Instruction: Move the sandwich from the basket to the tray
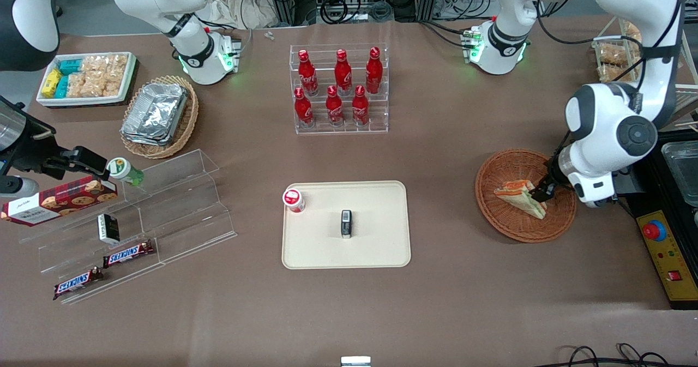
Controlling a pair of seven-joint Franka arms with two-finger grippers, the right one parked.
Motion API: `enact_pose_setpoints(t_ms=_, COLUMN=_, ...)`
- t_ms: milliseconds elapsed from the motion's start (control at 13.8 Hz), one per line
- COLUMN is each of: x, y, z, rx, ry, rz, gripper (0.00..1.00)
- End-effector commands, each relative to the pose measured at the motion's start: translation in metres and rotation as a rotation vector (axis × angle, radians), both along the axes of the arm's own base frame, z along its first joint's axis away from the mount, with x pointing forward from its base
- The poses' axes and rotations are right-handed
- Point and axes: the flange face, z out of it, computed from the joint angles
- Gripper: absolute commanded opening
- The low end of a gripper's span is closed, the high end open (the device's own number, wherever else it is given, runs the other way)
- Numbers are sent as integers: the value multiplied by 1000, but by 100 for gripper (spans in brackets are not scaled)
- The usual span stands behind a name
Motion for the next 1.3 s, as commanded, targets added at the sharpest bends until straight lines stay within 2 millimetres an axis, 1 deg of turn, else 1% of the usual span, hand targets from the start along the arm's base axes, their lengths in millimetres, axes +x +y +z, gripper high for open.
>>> enact_pose_setpoints(t_ms=0, x=-4, y=-2, z=-19, rx=4, ry=-22, rz=24, gripper=100)
enact_pose_setpoints(t_ms=145, x=-4, y=-3, z=-26, rx=6, ry=-17, rz=23, gripper=100)
enact_pose_setpoints(t_ms=290, x=-4, y=-5, z=-21, rx=5, ry=-16, rz=20, gripper=100)
enact_pose_setpoints(t_ms=362, x=-3, y=-6, z=-10, rx=3, ry=-23, rz=21, gripper=100)
enact_pose_setpoints(t_ms=435, x=-3, y=-5, z=4, rx=0, ry=-20, rz=27, gripper=100)
enact_pose_setpoints(t_ms=725, x=6, y=-6, z=81, rx=-3, ry=7, rz=10, gripper=100)
enact_pose_setpoints(t_ms=870, x=13, y=-8, z=103, rx=-1, ry=18, rz=4, gripper=100)
enact_pose_setpoints(t_ms=942, x=14, y=-8, z=102, rx=0, ry=21, rz=1, gripper=100)
enact_pose_setpoints(t_ms=1014, x=14, y=-9, z=95, rx=3, ry=21, rz=-2, gripper=100)
enact_pose_setpoints(t_ms=1232, x=21, y=-13, z=53, rx=11, ry=12, rz=-3, gripper=100)
